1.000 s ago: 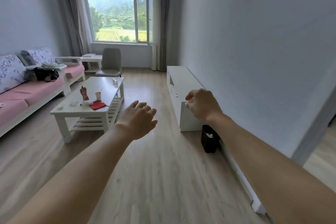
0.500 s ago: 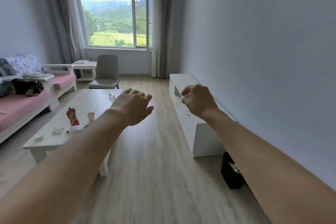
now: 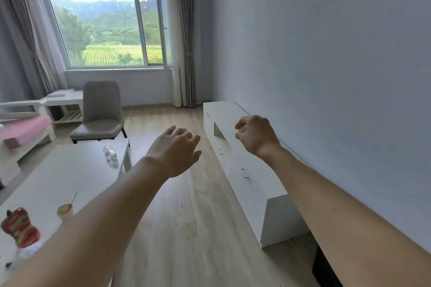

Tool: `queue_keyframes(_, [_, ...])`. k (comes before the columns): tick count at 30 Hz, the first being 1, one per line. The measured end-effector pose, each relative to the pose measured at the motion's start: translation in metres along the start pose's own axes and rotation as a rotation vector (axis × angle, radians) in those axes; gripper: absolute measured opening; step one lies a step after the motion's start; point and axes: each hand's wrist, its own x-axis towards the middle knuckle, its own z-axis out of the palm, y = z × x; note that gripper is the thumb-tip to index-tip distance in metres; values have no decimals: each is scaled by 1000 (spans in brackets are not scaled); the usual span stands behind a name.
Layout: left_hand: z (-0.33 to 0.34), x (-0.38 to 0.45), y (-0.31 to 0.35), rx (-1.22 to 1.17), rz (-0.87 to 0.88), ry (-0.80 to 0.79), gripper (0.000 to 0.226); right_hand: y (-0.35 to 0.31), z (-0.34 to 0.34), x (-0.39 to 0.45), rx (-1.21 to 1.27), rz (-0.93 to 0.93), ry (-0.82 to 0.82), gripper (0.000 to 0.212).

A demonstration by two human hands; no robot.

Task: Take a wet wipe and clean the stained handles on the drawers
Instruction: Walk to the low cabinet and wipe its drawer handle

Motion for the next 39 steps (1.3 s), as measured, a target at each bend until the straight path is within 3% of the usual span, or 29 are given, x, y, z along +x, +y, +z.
queue_keyframes(8, [118,157,-136,-10,32,-1,46,-29,125,199,17,-7,-22,21])
queue_keyframes(17, [240,347,-240,-48,288,1,48,14,217,365,14,301,97,21])
queue_keyframes(21, [268,448,-222,-104,437,46,46,64,218,412,-50,441,178,20])
queue_keyframes(28, [355,598,-129,-164,712,82,46,198,249,479,-115,672,270,18])
queue_keyframes(36, [465,689,-36,-172,930,6,45,314,310,504,-63,960,281,18])
queue_keyframes(39, [505,716,-4,-199,990,48,48,345,334,503,-45,1059,318,18])
